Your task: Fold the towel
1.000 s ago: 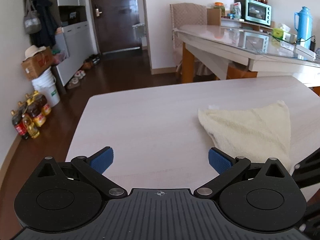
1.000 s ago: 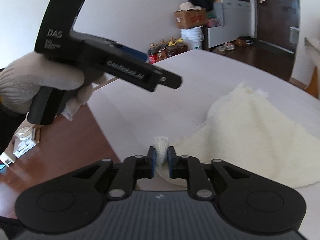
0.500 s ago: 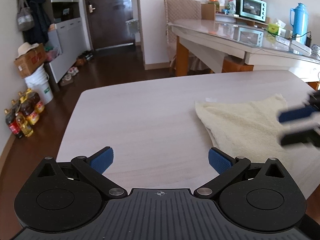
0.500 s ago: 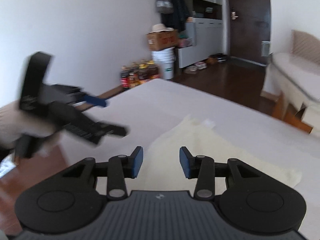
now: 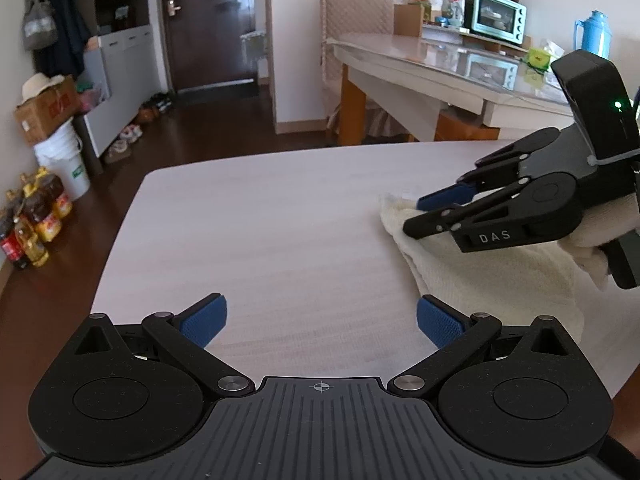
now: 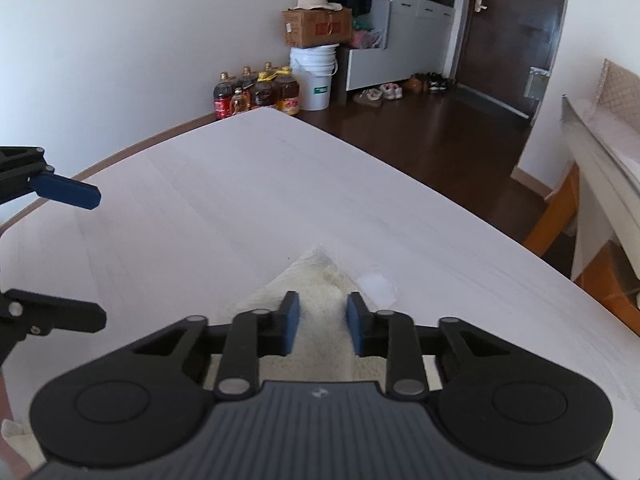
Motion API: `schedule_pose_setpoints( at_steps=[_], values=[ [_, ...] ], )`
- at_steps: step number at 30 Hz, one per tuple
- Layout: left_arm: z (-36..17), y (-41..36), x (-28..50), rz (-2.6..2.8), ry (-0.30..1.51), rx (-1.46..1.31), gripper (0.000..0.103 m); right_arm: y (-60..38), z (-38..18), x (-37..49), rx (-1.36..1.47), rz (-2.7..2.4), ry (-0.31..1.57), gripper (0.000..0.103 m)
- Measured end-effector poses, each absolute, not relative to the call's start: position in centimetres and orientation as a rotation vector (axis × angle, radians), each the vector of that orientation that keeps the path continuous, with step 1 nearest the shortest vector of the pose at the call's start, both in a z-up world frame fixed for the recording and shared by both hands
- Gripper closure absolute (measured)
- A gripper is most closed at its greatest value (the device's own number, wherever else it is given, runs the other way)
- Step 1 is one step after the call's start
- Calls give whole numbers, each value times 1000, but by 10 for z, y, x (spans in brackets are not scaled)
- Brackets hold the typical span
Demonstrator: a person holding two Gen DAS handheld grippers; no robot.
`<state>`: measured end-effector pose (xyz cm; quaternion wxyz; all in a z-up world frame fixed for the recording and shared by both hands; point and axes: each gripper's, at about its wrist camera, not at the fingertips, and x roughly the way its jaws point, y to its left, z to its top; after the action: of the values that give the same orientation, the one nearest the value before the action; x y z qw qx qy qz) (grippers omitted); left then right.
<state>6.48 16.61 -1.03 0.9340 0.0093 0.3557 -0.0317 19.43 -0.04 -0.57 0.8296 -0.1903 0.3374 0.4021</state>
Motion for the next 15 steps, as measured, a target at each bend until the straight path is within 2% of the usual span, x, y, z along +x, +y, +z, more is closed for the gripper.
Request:
schedule_pose_setpoints(
  at_steps=[15],
  values=[
    [-3,144,74,-103,708,62,0,-94,56,146,-155,845,589,101]
  ],
)
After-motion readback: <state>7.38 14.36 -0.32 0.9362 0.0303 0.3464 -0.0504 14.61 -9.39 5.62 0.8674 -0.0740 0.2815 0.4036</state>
